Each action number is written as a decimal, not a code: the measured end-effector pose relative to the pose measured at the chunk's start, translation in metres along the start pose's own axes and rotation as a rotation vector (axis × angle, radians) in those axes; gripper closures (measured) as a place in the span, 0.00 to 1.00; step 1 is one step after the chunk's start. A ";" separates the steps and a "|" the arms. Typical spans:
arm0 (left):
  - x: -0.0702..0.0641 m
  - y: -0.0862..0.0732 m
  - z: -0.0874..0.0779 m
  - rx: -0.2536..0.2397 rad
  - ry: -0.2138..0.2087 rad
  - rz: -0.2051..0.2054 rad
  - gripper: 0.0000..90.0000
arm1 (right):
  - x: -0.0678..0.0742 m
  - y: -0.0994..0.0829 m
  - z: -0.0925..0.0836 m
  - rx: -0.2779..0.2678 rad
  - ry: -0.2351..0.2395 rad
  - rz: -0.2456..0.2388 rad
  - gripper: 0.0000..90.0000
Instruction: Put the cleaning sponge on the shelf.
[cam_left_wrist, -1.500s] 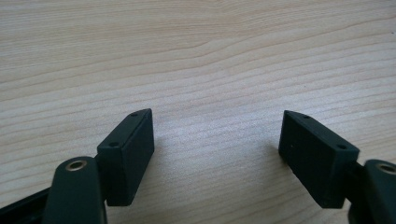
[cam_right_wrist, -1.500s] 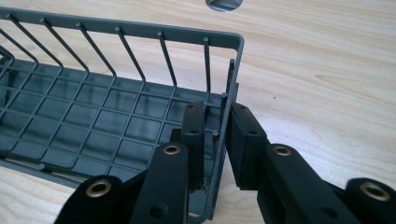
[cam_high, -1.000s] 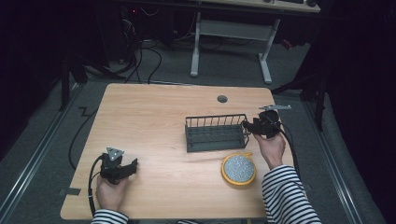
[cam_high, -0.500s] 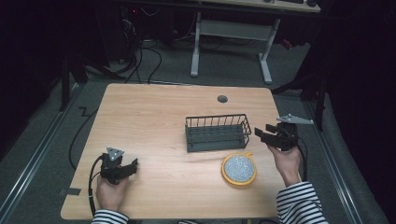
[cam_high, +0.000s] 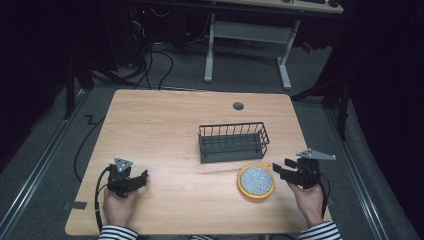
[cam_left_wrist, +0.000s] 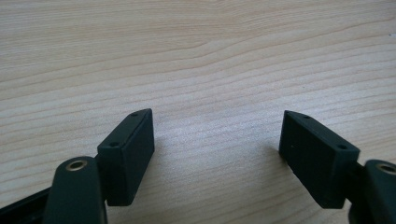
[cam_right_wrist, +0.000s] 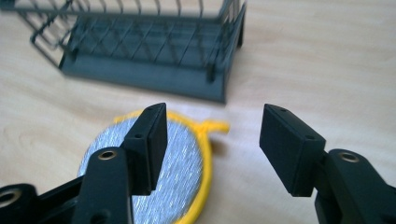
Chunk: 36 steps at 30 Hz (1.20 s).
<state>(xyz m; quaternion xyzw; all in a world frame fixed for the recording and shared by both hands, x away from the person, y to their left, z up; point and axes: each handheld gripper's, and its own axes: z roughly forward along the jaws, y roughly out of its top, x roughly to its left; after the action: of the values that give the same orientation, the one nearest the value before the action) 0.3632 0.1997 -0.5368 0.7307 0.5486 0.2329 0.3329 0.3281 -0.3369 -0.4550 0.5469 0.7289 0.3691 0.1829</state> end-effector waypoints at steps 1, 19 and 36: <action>0.000 0.000 0.000 0.000 0.001 0.001 0.30 | 0.002 -0.007 0.002 0.010 0.006 0.004 0.47; -0.001 0.000 0.000 0.002 0.004 0.004 0.30 | 0.004 -0.042 0.037 0.083 0.065 0.080 0.54; 0.000 0.000 0.000 0.001 0.003 0.003 0.30 | 0.006 -0.036 0.040 0.117 0.096 -0.034 0.91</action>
<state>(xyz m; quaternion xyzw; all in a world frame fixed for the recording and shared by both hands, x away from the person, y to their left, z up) 0.3632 0.1992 -0.5369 0.7314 0.5481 0.2340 0.3315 0.3288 -0.3220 -0.5076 0.5259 0.7662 0.3486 0.1215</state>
